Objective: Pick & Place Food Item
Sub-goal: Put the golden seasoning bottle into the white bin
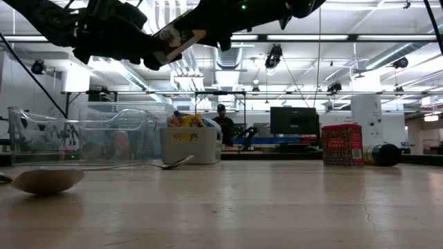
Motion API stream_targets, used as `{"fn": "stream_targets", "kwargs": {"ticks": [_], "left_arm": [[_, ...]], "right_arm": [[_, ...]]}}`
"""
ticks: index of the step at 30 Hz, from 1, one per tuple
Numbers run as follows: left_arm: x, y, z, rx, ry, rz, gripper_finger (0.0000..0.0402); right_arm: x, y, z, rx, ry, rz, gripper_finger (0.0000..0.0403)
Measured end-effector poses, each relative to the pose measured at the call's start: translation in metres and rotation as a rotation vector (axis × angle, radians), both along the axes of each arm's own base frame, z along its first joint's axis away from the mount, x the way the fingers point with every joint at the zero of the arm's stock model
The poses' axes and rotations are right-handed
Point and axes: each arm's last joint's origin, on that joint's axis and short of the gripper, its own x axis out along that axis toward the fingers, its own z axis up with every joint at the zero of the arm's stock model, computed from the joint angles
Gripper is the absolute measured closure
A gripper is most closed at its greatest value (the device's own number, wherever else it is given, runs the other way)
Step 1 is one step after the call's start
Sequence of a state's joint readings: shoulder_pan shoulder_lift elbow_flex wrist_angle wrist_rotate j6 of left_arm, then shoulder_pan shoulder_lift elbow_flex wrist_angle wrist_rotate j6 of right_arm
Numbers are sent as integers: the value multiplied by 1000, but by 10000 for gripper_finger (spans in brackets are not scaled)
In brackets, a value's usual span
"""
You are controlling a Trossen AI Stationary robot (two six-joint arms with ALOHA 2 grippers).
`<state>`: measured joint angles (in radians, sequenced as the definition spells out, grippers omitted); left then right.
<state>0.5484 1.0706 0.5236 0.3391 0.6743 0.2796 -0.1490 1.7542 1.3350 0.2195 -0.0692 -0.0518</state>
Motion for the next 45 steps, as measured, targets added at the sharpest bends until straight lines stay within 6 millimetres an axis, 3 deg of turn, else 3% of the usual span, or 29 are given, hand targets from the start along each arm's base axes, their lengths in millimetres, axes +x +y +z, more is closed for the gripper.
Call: {"fn": "stream_targets", "kwargs": {"ticks": [22, 32, 45], "left_arm": [[0, 0, 0, 0, 0, 0, 43], [0, 0, 0, -19, 7, 12, 128], [0, 0, 0, -39, 6, 11, 104]], "right_arm": [[-1, -1, -5, 35, 37, -9, 126], [0, -1, -5, 29, 36, -22, 126], [0, -1, -5, 39, 35, -22, 127]]}}
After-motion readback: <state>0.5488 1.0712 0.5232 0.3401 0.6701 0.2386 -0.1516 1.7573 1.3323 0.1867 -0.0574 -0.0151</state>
